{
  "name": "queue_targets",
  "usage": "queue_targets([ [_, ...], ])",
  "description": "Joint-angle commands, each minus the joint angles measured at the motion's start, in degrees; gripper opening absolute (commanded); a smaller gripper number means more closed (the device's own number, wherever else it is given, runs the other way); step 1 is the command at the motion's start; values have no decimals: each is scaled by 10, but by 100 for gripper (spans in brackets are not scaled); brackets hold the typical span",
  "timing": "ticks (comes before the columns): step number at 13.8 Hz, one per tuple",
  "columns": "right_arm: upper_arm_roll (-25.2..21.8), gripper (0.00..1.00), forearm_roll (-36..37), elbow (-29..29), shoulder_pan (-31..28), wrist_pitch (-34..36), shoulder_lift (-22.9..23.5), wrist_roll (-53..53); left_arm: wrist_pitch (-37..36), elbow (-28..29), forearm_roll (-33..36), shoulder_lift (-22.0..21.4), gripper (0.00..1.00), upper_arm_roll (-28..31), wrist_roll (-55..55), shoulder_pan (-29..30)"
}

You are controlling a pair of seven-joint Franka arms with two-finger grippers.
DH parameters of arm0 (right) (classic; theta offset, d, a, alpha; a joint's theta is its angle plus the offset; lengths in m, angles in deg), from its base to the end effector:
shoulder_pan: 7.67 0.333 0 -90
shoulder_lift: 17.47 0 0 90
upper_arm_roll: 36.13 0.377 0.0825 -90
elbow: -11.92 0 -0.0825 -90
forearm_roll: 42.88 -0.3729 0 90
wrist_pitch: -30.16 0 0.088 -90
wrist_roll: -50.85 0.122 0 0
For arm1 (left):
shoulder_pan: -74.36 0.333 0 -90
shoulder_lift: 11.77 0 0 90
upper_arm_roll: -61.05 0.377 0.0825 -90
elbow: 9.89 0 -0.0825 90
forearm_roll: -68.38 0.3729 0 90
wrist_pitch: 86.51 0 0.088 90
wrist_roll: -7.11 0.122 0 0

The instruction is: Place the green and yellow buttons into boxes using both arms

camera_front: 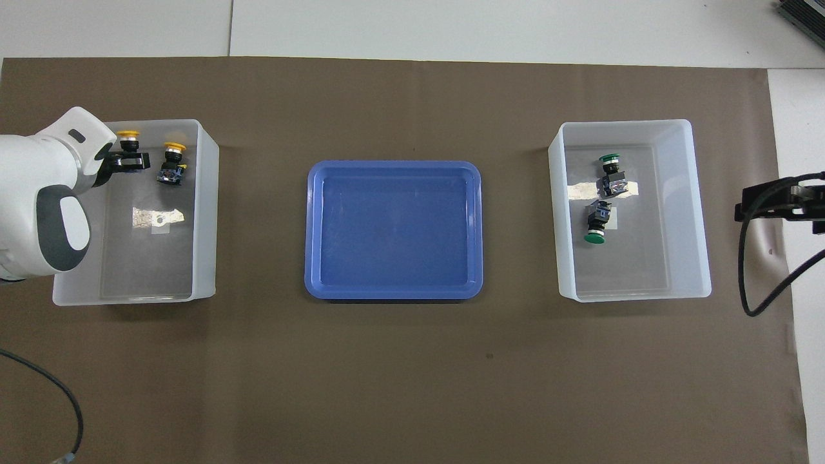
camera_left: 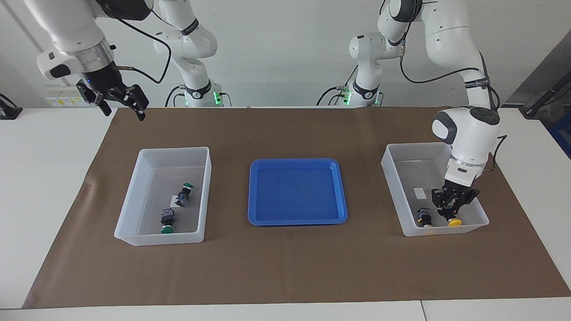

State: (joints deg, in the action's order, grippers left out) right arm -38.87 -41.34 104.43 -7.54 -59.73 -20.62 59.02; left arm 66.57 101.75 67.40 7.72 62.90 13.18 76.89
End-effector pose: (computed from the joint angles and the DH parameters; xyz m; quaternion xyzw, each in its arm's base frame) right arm 0.5220 -0.0280 0.6794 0.9955 -0.0940 0.0052 0.0119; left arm 0.6641 0.0493 0.3976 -0.9816 0.0097 -0.1897 0.0172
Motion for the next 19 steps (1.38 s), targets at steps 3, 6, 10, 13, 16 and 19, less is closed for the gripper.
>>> queue_targets([
  [3,0,100,-6,11,-1,2,-12,-12,38,-7,5,14,100,-2,6,-1],
  [6,0,100,-6,11,-1,2,-12,-12,29,-10,5,8,100,-1,4,-1],
  [10,0,100,-6,11,-1,2,-12,-12,-75,-8,5,-57,100,-1,9,-5],
  [13,0,100,-6,11,-1,2,-12,-12,-173,1,5,-115,100,-1,4,-37],
  [16,0,100,-6,11,-1,2,-12,-12,-245,17,6,-175,100,2,-33,-83],
  [19,0,100,-6,11,-1,2,-12,-12,-313,17,16,-223,100,1,-55,-109],
])
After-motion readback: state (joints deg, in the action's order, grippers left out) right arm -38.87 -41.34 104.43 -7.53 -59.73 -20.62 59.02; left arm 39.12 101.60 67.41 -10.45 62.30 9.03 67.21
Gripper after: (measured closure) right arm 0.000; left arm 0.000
